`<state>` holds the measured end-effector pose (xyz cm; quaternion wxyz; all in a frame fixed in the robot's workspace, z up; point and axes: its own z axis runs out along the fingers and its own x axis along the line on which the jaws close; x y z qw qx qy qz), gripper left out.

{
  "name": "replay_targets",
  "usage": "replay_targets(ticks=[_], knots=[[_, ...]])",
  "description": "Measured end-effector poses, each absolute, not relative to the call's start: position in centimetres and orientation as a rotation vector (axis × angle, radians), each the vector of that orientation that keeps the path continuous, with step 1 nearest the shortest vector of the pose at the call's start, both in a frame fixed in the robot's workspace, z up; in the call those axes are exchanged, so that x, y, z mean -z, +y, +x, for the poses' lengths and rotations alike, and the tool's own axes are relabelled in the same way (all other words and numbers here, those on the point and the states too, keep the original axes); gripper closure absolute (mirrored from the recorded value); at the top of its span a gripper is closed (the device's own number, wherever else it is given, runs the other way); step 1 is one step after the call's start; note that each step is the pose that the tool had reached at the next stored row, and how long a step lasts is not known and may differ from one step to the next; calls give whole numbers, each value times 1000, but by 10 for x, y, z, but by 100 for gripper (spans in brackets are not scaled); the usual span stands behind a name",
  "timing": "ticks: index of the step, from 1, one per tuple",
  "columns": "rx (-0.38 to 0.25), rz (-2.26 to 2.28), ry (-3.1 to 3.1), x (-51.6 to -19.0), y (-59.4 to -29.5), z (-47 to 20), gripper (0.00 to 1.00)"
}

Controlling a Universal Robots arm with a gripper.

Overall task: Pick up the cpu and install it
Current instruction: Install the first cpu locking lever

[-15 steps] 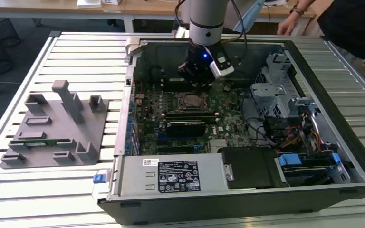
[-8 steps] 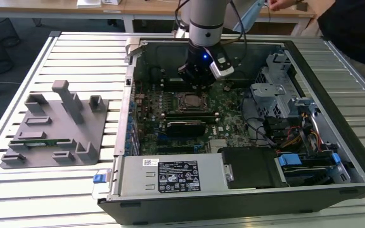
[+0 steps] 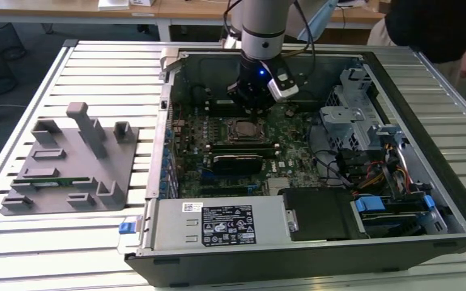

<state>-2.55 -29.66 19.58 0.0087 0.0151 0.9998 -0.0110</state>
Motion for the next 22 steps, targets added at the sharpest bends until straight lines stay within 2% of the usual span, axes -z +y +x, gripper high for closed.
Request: replay_targets(ticks=[8,22], knots=[[-24,47,3124,-196,-296,-25,89],[-25,47,3124,-206,-299,-25,89]])
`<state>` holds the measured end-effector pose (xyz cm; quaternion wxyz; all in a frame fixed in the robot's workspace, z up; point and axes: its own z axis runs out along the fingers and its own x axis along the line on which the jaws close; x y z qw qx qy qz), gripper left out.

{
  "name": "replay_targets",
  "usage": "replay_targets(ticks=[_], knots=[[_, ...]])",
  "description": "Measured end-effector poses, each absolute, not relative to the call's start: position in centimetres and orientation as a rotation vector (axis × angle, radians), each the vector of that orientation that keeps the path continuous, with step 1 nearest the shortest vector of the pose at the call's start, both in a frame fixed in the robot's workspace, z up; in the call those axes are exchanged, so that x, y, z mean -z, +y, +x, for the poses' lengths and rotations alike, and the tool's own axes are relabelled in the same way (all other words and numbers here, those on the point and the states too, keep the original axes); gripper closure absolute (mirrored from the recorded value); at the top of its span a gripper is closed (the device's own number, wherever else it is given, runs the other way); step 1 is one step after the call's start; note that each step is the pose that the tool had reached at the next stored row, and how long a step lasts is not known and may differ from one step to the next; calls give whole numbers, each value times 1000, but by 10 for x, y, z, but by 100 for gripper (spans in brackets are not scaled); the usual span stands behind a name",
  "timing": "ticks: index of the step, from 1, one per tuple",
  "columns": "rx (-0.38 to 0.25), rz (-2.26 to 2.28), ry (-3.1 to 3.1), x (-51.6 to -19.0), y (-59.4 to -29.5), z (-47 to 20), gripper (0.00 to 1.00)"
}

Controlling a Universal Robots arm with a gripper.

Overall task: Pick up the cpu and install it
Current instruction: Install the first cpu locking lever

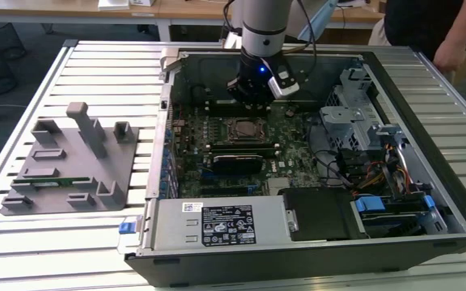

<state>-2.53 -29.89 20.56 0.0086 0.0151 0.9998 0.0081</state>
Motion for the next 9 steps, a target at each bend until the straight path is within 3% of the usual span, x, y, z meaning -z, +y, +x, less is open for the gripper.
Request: replay_targets(ticks=[9], knots=[[-25,47,3124,-206,-303,-25,89]])
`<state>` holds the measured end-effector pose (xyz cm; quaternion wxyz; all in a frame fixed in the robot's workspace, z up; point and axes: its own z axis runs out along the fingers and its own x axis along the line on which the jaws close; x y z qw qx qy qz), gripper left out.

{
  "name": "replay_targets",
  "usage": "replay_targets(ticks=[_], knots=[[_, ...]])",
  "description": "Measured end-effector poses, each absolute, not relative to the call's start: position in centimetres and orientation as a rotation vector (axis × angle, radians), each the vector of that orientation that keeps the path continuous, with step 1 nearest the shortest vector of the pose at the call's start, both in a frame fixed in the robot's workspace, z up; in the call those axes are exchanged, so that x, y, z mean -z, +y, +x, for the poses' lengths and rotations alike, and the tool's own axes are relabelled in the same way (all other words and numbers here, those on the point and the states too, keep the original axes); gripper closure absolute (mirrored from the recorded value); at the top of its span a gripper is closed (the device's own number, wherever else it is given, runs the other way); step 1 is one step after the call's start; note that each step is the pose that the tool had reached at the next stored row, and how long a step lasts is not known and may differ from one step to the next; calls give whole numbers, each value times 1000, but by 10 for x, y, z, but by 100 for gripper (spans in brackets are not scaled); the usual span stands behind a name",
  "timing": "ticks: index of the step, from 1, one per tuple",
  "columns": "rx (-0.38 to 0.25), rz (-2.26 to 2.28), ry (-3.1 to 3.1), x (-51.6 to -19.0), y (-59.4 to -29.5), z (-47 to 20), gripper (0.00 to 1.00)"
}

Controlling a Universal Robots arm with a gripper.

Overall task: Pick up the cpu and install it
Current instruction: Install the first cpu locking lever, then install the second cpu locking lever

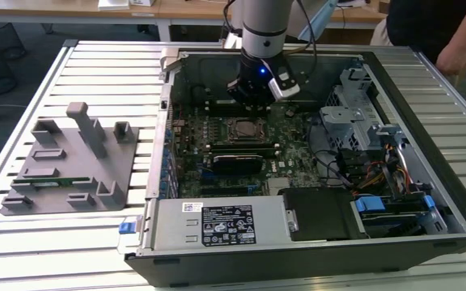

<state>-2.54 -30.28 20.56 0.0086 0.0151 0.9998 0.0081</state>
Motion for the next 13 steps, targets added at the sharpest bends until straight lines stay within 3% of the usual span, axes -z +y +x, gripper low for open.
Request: replay_targets(ticks=[13], knots=[[-25,47,3124,-206,-312,-25,89]])
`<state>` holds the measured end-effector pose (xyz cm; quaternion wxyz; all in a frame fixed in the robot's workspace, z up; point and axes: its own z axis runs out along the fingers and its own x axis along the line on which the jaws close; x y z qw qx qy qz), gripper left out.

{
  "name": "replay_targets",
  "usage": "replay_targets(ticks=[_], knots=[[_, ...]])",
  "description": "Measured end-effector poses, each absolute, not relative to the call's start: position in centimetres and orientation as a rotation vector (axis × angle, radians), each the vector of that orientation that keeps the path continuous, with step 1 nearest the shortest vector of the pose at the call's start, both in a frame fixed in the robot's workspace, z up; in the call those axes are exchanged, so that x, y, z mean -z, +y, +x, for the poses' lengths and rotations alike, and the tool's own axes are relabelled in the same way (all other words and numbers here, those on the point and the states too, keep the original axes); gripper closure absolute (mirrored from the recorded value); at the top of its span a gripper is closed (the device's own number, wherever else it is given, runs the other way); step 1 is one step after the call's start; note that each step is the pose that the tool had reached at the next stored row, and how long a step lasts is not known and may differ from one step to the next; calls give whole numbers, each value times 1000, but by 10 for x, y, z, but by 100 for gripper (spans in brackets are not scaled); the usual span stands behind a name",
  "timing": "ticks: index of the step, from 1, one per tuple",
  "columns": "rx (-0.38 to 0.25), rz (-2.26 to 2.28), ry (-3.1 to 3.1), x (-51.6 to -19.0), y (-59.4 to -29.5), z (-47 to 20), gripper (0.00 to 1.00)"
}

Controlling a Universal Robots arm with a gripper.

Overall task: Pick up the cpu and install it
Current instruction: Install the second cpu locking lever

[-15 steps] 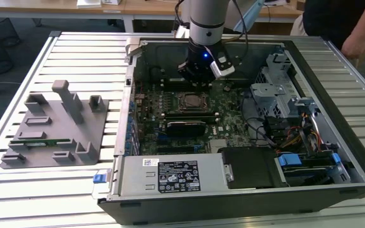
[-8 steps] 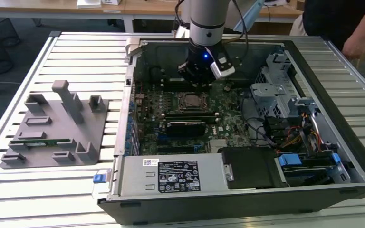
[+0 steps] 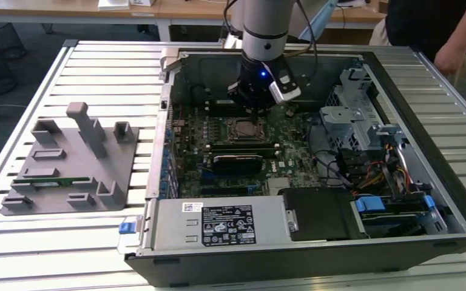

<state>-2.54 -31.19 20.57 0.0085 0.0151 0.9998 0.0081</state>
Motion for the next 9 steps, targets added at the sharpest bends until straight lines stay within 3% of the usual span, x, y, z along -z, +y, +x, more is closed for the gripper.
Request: replay_targets(ticks=[9], knots=[[-25,47,3124,-206,-321,-25,89]])
